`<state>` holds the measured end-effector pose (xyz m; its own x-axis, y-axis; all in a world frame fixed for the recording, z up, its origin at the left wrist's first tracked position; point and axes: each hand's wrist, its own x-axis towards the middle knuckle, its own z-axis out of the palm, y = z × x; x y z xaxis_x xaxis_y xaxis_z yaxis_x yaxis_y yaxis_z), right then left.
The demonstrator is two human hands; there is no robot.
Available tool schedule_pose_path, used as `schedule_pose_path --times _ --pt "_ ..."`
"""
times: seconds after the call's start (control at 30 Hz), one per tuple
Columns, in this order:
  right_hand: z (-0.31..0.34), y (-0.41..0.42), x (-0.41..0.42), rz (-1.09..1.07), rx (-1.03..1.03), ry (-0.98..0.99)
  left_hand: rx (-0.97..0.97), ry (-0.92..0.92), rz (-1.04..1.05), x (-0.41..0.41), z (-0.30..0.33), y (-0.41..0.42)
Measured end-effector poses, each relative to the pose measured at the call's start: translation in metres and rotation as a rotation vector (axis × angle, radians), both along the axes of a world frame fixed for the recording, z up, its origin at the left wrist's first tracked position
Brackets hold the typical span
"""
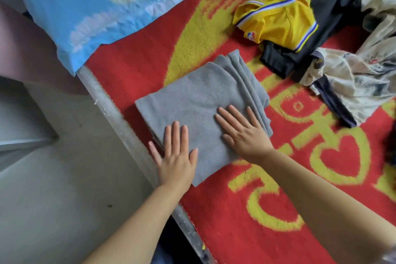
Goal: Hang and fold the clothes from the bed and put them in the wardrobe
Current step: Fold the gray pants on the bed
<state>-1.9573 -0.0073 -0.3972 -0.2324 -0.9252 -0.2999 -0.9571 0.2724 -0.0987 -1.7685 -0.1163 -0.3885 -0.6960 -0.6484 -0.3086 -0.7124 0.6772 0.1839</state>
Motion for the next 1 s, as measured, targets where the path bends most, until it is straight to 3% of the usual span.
schedule_pose_path --times 0.13,0.3,0.37,0.43,0.53,0.63,0.77,1.0 --pt "0.005 0.01 -0.024 0.007 0.129 -0.055 0.055 -0.138 0.002 0.031 0.007 0.012" --pt "0.028 0.02 -0.027 0.257 0.191 0.022 -0.062 0.13 -0.253 0.001 0.035 0.032" --pt "0.022 0.028 -0.013 0.292 0.255 0.072 -0.006 0.013 -0.274 -0.017 0.029 0.045" --pt "0.013 0.025 -0.003 0.211 0.182 0.142 0.025 -0.181 -0.203 -0.027 0.012 0.049" --pt "0.004 0.004 -0.005 0.074 0.007 0.172 -0.027 -0.198 -0.177 -0.034 -0.014 0.039" --pt "0.011 -0.012 -0.005 0.058 0.084 0.153 -0.022 -0.213 -0.24 -0.036 -0.013 0.032" --pt "0.054 -0.043 -0.007 0.08 0.232 0.148 0.054 -0.182 -0.134 -0.047 0.01 0.018" --pt "0.179 -0.125 0.016 0.061 0.205 0.18 0.173 0.063 -0.043 -0.031 0.12 -0.078"
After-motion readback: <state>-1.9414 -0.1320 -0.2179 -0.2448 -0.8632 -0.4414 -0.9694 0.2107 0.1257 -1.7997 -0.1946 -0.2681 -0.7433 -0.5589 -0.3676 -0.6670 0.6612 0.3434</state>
